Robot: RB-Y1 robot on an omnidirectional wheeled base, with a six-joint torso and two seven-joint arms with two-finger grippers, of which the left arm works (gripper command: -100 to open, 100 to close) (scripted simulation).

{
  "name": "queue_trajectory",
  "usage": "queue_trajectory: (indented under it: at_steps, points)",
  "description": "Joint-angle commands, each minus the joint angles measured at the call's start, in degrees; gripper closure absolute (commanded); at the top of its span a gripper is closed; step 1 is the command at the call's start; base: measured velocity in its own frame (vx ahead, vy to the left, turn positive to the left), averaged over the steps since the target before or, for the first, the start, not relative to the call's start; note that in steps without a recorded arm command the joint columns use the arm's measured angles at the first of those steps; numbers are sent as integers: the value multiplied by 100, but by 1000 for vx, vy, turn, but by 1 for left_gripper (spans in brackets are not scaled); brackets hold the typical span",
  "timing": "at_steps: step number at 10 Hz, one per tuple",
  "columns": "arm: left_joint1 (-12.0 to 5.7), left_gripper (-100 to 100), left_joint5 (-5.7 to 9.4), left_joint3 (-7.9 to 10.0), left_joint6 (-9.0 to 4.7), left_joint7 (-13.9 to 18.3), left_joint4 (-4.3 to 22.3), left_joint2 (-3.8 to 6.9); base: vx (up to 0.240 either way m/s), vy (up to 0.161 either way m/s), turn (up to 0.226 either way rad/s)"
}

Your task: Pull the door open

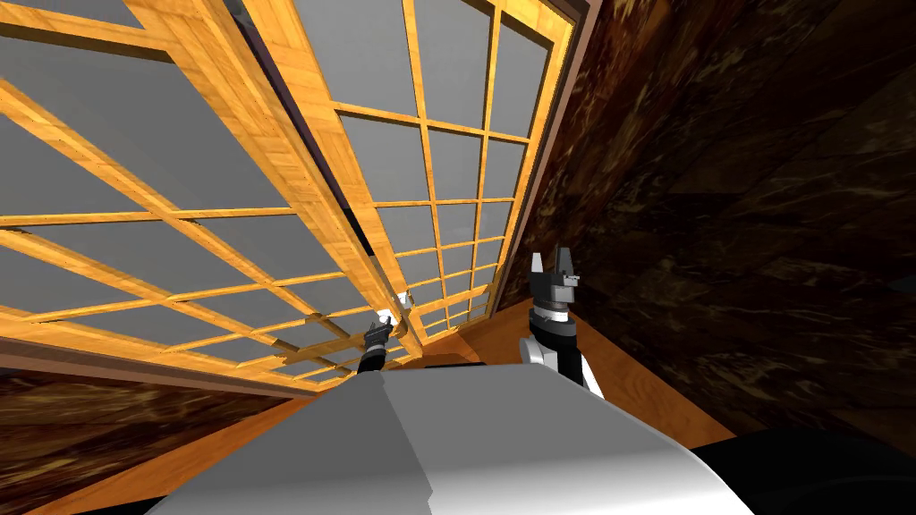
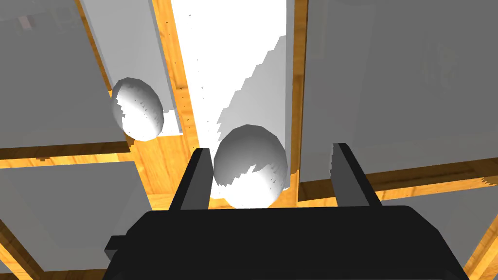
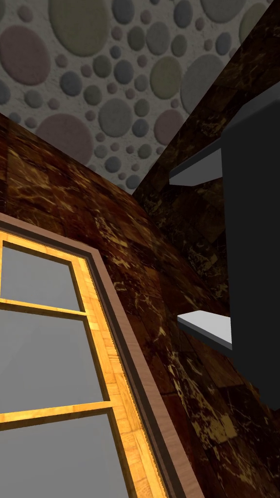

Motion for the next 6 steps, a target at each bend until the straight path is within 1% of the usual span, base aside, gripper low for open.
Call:
queue_trajectory:
  at_steps: [1, 3, 5, 6]
  points:
    - [181, 100, 43, 77, 109, 67, -66, 46, -136, -48, 40]
    - [181, 100, 43, 77, 109, 67, -66, 46, -57, -16, 21]
    - [320, 100, 155, 84, 118, 288, -24, 133, -76, -14, 22]
    - [354, 100, 184, 85, 120, 345, -14, 155, -118, -22, 13]
